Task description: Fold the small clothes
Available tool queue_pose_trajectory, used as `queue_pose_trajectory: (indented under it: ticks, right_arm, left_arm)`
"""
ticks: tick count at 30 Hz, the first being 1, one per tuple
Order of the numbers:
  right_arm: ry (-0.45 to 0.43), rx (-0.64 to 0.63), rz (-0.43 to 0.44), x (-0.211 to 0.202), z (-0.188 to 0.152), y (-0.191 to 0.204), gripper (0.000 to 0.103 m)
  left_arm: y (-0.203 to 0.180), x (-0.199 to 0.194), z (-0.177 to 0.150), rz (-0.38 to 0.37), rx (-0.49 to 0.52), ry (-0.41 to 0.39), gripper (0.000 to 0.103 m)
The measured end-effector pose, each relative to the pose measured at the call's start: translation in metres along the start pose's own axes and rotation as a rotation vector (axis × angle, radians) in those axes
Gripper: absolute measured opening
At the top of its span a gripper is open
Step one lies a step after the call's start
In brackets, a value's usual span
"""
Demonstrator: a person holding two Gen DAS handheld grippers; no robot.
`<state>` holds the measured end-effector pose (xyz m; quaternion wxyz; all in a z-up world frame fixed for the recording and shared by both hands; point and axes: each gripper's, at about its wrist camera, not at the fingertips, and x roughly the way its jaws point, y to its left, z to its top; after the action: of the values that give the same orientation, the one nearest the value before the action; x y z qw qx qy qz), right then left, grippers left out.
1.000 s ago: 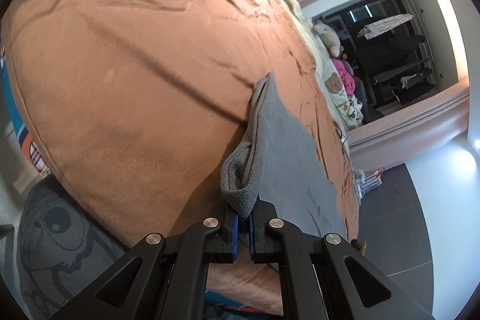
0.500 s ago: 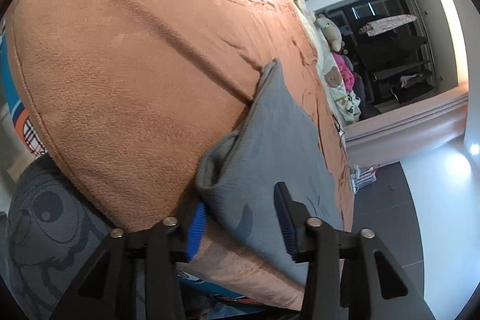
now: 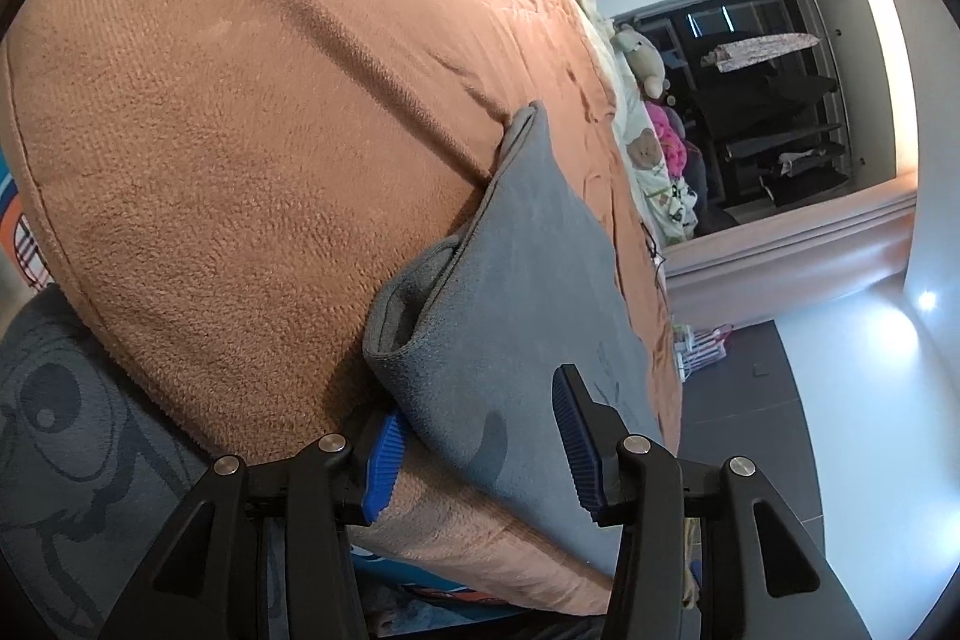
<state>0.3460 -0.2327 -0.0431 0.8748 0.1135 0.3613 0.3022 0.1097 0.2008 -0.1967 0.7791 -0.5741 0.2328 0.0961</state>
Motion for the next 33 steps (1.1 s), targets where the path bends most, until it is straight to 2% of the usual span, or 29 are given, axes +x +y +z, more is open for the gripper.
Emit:
queue_pose_trajectory:
  ticks: [6,10,12,13,14,17,20,22,27,33]
  right_arm:
    - [0.076,-0.086,0.001,0.036,0.007,0.03,0.063]
    - [0.123,-0.13,0.001,0.066,0.016,0.041,0.063]
    - [0.11,-0.164,-0.018,0.074,0.017,0.051,0.063]
    - [0.104,-0.178,-0.024,0.076,0.016,0.055,0.062]
    - [0.105,-0.197,-0.018,0.078,0.014,0.057,0.056]
    - [0.147,-0.242,-0.022,0.095,0.005,0.065,0.043]
    - [0.227,-0.263,-0.04,0.114,-0.003,0.068,0.032]
    - [0.259,-0.282,-0.05,0.118,-0.008,0.069,0.031]
    - [0.316,-0.307,-0.04,0.116,0.003,0.078,0.03]
    - [0.302,-0.304,-0.024,0.121,0.016,0.077,0.029]
  left_arm:
    - [0.013,0.002,0.003,-0.038,-0.036,0.002,0.034]
    - [0.02,0.004,0.002,-0.036,-0.045,0.001,0.016]
    - [0.022,0.003,0.001,-0.038,-0.047,0.001,0.012]
    - [0.024,0.001,0.001,-0.041,-0.05,0.002,0.01]
    - [0.025,0.0,0.001,-0.043,-0.051,0.002,0.008]
    - [0.023,-0.003,0.0,-0.045,-0.043,-0.001,0.007]
    - [0.02,-0.006,-0.001,-0.05,-0.038,-0.006,0.006]
    - [0.019,-0.008,-0.002,-0.053,-0.04,-0.008,0.006]
    - [0.019,-0.013,-0.002,-0.058,-0.059,-0.02,0.006]
    - [0.019,-0.016,-0.005,-0.052,-0.085,-0.031,0.006]
